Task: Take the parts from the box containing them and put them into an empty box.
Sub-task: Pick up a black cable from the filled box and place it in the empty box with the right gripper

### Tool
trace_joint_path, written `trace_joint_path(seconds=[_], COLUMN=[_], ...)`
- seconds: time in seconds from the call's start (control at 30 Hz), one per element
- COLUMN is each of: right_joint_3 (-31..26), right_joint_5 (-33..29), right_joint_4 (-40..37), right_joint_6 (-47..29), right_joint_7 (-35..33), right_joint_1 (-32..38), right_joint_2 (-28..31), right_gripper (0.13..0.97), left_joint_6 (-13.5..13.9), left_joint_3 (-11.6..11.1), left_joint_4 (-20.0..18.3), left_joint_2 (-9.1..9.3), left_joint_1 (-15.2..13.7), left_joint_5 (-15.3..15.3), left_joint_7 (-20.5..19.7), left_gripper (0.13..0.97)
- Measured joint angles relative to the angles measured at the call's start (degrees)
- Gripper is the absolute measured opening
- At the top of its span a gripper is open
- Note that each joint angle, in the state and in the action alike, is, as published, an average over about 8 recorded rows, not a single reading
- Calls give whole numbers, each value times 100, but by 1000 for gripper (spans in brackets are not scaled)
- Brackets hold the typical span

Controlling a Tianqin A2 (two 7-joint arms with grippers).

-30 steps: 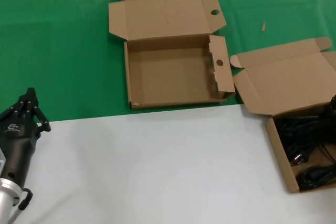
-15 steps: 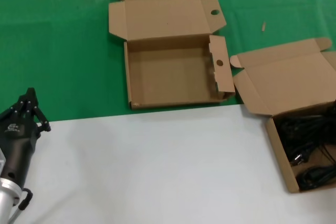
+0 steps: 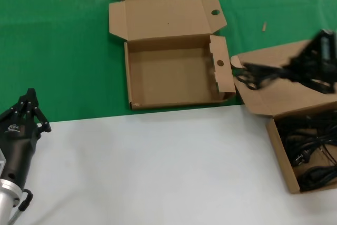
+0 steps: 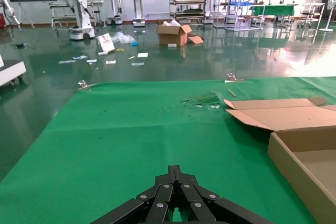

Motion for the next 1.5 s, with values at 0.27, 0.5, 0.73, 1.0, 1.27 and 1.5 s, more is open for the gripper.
trace_joint_path(seconds=[0.27,0.5,0.73,1.0,1.27,1.5], right_joint_3=[-311,-630,-787,-847,-851,-739], right_joint_5=[-445,-650,-568,-405,-177,39], right_joint_4=[-179,-1134,-2203,-3003,-3280,-2956], right_joint_6=[584,1288,1899,2360,2607,2650], right_joint_7=[525,165,-530,-1095,-1518,-1440], right_joint_1=[226,182,246,308,225,-28], right_joint_2=[-1133,-2005,-2616,-3010,-3139,-2960], right_gripper=[194,194,194,207,254,330], left_joint_6=[0,0,0,0,0,0], left_joint_3=[0,0,0,0,0,0], left_joint_4=[0,0,0,0,0,0], left_joint_2=[0,0,0,0,0,0], left_joint_1=[0,0,0,0,0,0], left_joint_5=[0,0,0,0,0,0], left_joint_7=[0,0,0,0,0,0], left_gripper=[140,140,140,140,140,140])
